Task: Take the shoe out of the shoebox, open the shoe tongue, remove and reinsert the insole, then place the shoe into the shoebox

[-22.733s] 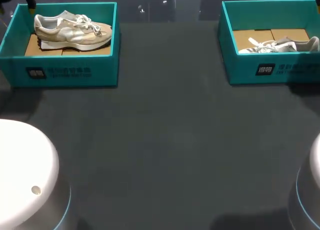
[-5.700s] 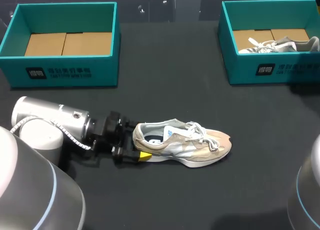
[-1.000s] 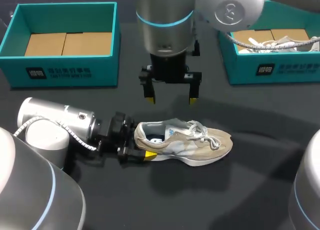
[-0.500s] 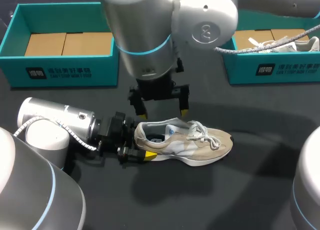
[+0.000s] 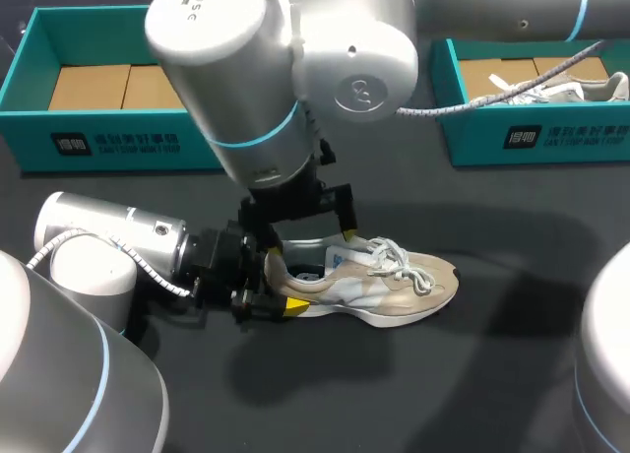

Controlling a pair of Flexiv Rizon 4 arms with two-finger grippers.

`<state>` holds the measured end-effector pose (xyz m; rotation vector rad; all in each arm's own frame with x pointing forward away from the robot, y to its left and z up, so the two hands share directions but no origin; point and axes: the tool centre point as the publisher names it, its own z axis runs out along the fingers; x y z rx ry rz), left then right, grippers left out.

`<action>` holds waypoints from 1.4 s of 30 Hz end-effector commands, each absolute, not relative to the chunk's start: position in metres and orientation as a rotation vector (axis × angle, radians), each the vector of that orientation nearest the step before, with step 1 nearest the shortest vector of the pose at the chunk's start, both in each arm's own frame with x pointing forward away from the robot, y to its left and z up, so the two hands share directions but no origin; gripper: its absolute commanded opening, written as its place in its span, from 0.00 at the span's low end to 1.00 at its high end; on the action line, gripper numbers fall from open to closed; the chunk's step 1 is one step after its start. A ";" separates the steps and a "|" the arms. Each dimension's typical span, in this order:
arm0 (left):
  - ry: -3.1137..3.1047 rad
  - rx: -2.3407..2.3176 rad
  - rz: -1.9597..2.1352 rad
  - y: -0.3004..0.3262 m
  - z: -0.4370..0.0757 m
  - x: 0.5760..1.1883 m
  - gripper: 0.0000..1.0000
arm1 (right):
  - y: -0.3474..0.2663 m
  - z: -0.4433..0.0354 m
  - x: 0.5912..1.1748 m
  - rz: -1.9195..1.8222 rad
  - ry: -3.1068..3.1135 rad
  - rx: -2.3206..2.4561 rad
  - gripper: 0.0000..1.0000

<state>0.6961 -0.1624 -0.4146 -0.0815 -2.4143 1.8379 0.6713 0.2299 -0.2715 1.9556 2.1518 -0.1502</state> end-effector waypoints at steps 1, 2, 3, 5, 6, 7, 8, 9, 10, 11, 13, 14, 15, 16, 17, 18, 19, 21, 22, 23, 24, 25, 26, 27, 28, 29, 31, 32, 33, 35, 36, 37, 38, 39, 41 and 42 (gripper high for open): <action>-2.416 -0.081 1.836 -0.166 -0.417 0.696 0.00 | 0.235 -0.282 0.667 -0.223 1.482 2.304 1.00; -2.416 -0.081 1.836 -0.166 -0.417 0.696 0.00 | 0.234 -0.284 0.667 -0.224 1.477 2.303 1.00; -2.416 -0.081 1.836 -0.166 -0.417 0.696 0.00 | 0.232 -0.285 0.667 -0.217 1.473 2.303 1.00; -2.416 -0.081 1.836 -0.166 -0.417 0.696 0.00 | 0.229 -0.288 0.668 -0.211 1.462 2.307 1.00; -2.416 -0.081 1.836 -0.166 -0.417 0.696 0.00 | 0.226 -0.289 0.668 -0.212 1.456 2.310 1.00; -2.416 -0.081 1.836 -0.166 -0.417 0.696 0.00 | 0.224 -0.291 0.669 -0.204 1.450 2.318 1.00; -2.416 -0.081 1.836 -0.166 -0.417 0.696 0.00 | 0.222 -0.292 0.670 -0.204 1.447 2.321 1.00; -2.416 -0.081 1.836 -0.166 -0.417 0.696 0.00 | 0.220 -0.294 0.671 -0.202 1.435 2.327 1.00; -2.416 -0.081 1.836 -0.166 -0.417 0.696 0.00 | 0.218 -0.295 0.671 -0.194 1.429 2.331 1.00; -2.416 -0.081 1.836 -0.166 -0.417 0.696 0.00 | 0.216 -0.297 0.672 -0.193 1.419 2.332 1.00; -2.416 -0.081 1.836 -0.166 -0.417 0.696 0.00 | 0.214 -0.300 0.673 -0.178 1.406 2.346 1.00; -2.416 -0.081 1.836 -0.166 -0.417 0.696 0.00 | 0.213 -0.302 0.673 -0.178 1.401 2.346 1.00; -2.416 -0.081 1.836 -0.166 -0.417 0.696 0.00 | 0.212 -0.303 0.674 -0.180 1.391 2.347 1.00; -2.416 -0.081 1.836 -0.166 -0.417 0.696 0.00 | 0.212 -0.304 0.674 -0.174 1.388 2.351 1.00; -2.416 -0.081 1.836 -0.166 -0.417 0.696 0.00 | 0.211 -0.305 0.675 -0.171 1.385 2.352 1.00; -2.416 -0.081 1.836 -0.166 -0.417 0.696 0.00 | 0.210 -0.307 0.675 -0.177 1.370 2.350 1.00; -2.416 -0.081 1.836 -0.166 -0.417 0.696 0.00 | 0.210 -0.308 0.676 -0.171 1.364 2.352 1.00; -2.416 -0.081 1.836 -0.166 -0.417 0.696 0.00 | 0.207 -0.309 0.677 -0.164 1.347 2.351 1.00; -2.416 -0.081 1.836 -0.166 -0.417 0.696 0.00 | 0.205 -0.310 0.678 -0.162 1.342 2.352 1.00; -2.416 -0.081 1.836 -0.166 -0.417 0.696 0.00 | 0.204 -0.311 0.679 -0.155 1.338 2.355 1.00; -2.416 -0.081 1.836 -0.166 -0.417 0.696 0.00 | 0.203 -0.313 0.680 -0.156 1.333 2.356 1.00; -2.416 -0.081 1.836 -0.166 -0.417 0.696 0.00 | 0.202 -0.315 0.681 -0.161 1.324 2.358 1.00; -2.416 -0.081 1.836 -0.166 -0.417 0.696 0.00 | 0.201 -0.316 0.681 -0.152 1.320 2.358 1.00; -2.416 -0.081 1.836 -0.166 -0.417 0.696 0.00 | 0.200 -0.318 0.681 -0.148 1.315 2.361 1.00; -2.416 -0.081 1.836 -0.166 -0.417 0.696 0.00 | 0.199 -0.319 0.681 -0.146 1.305 2.362 1.00; -2.416 -0.081 1.836 -0.166 -0.417 0.696 0.00 | 0.199 -0.321 0.681 -0.139 1.301 2.362 1.00; -2.416 -0.081 1.836 -0.166 -0.417 0.696 0.00 | 0.197 -0.325 0.681 -0.134 1.293 2.366 1.00; -2.416 -0.081 1.836 -0.166 -0.417 0.696 0.00 | 0.196 -0.327 0.681 -0.127 1.287 2.372 1.00; -2.416 -0.081 1.836 -0.166 -0.417 0.696 0.00 | 0.196 -0.328 0.681 -0.126 1.281 2.372 1.00; -2.416 -0.081 1.836 -0.166 -0.417 0.696 0.00 | 0.196 -0.330 0.681 -0.138 1.263 2.363 1.00; -2.416 -0.081 1.836 -0.166 -0.417 0.696 0.00 | 0.196 -0.332 0.681 -0.140 1.258 2.364 1.00; -2.416 -0.081 1.836 -0.166 -0.417 0.696 0.00 | 0.195 -0.334 0.682 -0.147 1.248 2.360 1.00; -2.416 -0.081 1.836 -0.166 -0.417 0.696 0.00 | 0.194 -0.336 0.682 -0.152 1.236 2.357 1.00; -2.416 -0.081 1.836 -0.166 -0.417 0.696 0.00 | 0.193 -0.337 0.682 -0.146 1.232 2.357 1.00; -2.416 -0.081 1.836 -0.166 -0.417 0.696 0.00 | 0.190 -0.340 0.682 -0.140 1.218 2.348 1.00; -2.416 -0.081 1.836 -0.166 -0.417 0.696 0.00 | 0.188 -0.341 0.682 -0.129 1.215 2.348 1.00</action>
